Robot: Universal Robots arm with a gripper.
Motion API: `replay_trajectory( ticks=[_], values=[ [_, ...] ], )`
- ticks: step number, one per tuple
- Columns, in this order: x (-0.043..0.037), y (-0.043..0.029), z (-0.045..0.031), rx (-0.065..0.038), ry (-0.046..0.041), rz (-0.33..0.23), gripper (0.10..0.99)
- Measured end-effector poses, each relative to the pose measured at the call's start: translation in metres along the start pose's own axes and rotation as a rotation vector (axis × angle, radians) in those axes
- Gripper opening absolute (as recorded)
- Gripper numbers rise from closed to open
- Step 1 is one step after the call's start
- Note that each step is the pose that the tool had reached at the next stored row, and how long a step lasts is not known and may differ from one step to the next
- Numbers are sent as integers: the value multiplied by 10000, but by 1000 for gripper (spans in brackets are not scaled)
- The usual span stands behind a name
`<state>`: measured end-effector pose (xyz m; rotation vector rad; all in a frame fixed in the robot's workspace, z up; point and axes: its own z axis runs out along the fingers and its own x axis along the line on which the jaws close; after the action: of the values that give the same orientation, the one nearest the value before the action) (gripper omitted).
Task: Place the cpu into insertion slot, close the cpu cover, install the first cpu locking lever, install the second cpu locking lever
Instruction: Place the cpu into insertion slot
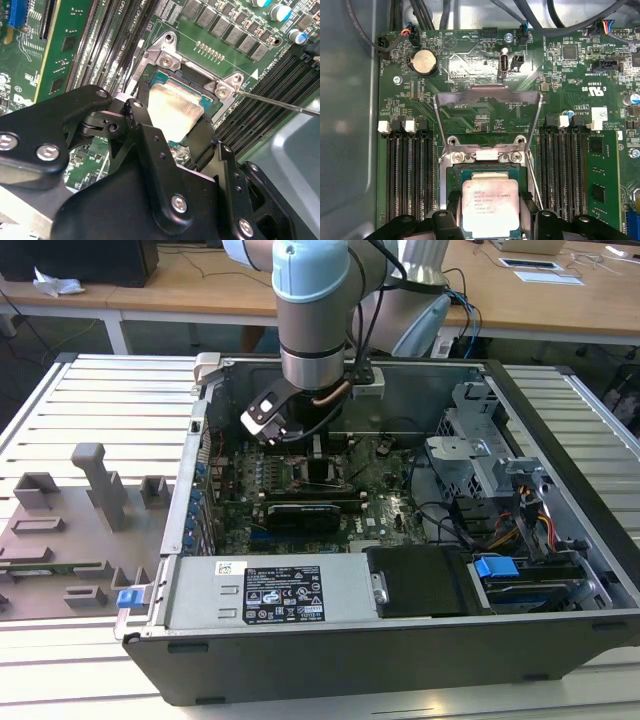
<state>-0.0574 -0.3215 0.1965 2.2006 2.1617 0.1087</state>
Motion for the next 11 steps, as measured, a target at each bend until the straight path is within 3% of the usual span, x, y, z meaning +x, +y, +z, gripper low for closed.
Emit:
replay_trajectory(
  ticks=[6, 7, 9, 11],
  values=[
    [3, 0, 11, -9, 14, 2, 553],
    [3, 0, 10, -7, 11, 2, 620],
    [1, -1, 8, -4, 6, 2, 620],
    [2, 3, -35, -3, 4, 2, 620]
  ],
)
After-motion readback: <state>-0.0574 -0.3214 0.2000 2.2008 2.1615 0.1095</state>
